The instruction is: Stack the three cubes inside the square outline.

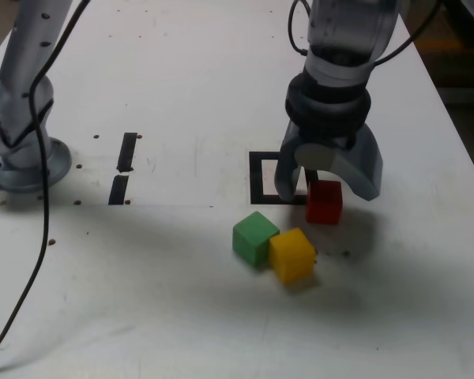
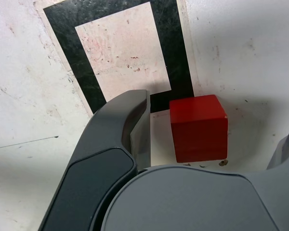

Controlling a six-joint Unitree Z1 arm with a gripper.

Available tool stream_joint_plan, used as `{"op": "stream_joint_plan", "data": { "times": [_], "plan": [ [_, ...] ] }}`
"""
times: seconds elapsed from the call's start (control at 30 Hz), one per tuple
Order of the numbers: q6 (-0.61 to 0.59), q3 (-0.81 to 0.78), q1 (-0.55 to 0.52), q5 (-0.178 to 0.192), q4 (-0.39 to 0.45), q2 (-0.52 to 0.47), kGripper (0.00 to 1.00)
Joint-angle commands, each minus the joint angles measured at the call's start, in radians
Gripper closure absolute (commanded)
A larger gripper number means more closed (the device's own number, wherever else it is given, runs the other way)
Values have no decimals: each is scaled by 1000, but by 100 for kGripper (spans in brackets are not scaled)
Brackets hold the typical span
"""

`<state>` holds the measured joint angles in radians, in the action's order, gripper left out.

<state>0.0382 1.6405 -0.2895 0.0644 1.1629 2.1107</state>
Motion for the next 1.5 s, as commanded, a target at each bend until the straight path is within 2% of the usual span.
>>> {"op": "stream_joint_plan", "data": {
  "times": [0.0,0.2,0.57,0.7,0.87,0.97,1.2,1.33,1.47],
  "plan": [
    [-3,4,-3,-2,3,8,2],
    [-5,8,-7,-3,9,28,4],
    [-6,43,-16,-2,18,65,13],
    [-16,41,-17,1,28,68,28],
    [-21,42,-20,17,26,68,60],
    [-20,47,-24,27,14,68,73],
    [-24,52,-29,28,21,59,85],
    [-42,50,-30,35,57,34,89],
    [-70,47,-28,57,110,-10,90]
  ]
}}
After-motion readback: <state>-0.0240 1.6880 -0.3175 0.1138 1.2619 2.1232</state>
